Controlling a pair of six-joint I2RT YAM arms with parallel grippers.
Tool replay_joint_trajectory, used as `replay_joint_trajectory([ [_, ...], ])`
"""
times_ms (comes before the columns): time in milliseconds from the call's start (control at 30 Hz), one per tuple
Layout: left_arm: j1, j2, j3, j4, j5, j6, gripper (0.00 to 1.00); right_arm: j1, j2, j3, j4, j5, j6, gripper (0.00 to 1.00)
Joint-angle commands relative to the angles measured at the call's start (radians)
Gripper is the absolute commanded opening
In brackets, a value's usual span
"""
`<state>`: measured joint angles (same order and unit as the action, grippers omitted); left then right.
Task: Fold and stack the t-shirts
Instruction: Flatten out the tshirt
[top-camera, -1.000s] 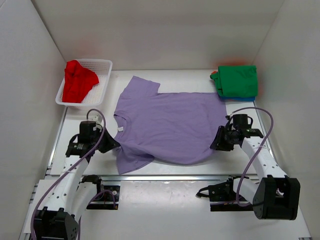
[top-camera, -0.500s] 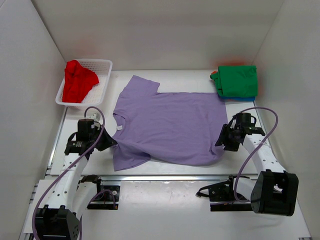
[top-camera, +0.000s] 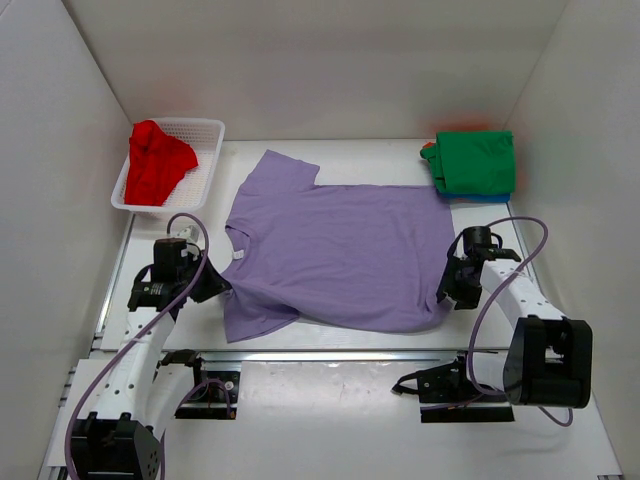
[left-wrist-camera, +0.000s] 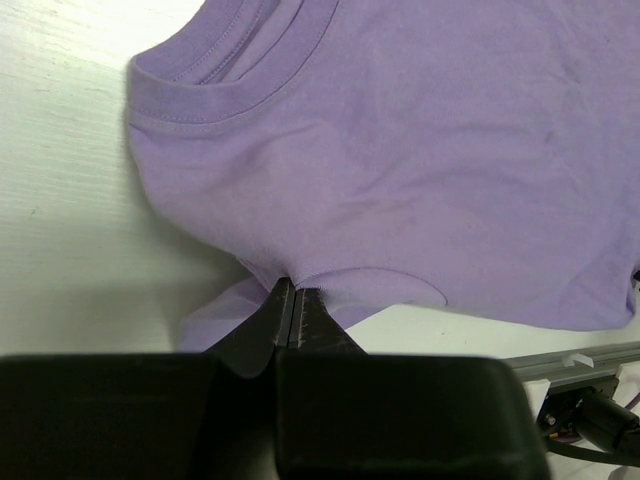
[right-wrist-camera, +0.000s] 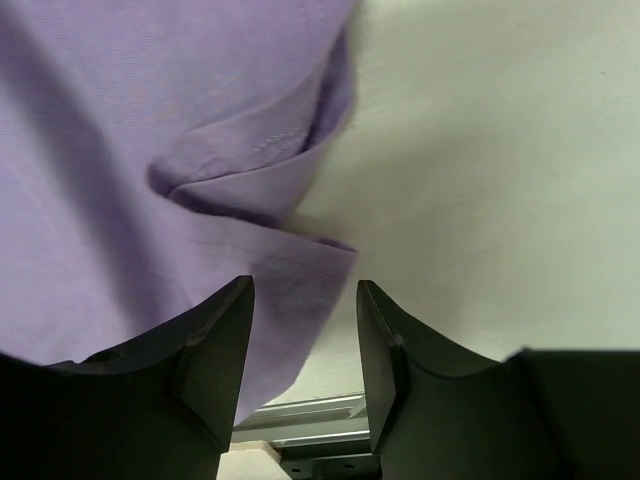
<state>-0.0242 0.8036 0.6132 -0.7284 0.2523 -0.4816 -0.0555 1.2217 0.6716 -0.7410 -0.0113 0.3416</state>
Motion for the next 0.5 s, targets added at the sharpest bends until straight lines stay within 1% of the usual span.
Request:
replay_joint_trajectory([
  [0,0.0,-0.02,0.003,0.032,0.03,-0.008,0.0,-0.015,0.024,0.039,-0.017,0.042,0.007,0.43],
  [67,-0.002,-0.021,-0.001,0.038,0.033,-0.008,0.0,-0.007,0.047,0.033,-0.002,0.039,-0.003,0.46],
  [167,-0.002,-0.02,0.002,0.038,0.032,-0.006,0.0,-0.003,0.076,0.008,0.031,0.021,-0.001,0.45],
  [200,0.003,-0.02,0.002,0.035,0.036,-0.002,0.0,0.003,0.084,0.003,0.032,0.019,-0.003,0.37],
  [233,0.007,-0.021,0.005,0.024,0.033,0.0,0.0,0.006,0.079,0.006,0.026,0.02,-0.001,0.15],
  [267,0.003,-0.018,0.005,0.017,0.039,0.001,0.0,0.009,0.072,0.02,0.016,0.023,0.003,0.0],
  [333,0.004,-0.026,0.022,0.012,0.024,0.009,0.0,0.022,0.023,0.064,-0.029,0.017,0.011,0.0],
  [467,0.0,-0.03,0.043,-0.014,0.01,0.029,0.0,0.036,-0.068,0.177,-0.2,0.025,0.028,0.0],
])
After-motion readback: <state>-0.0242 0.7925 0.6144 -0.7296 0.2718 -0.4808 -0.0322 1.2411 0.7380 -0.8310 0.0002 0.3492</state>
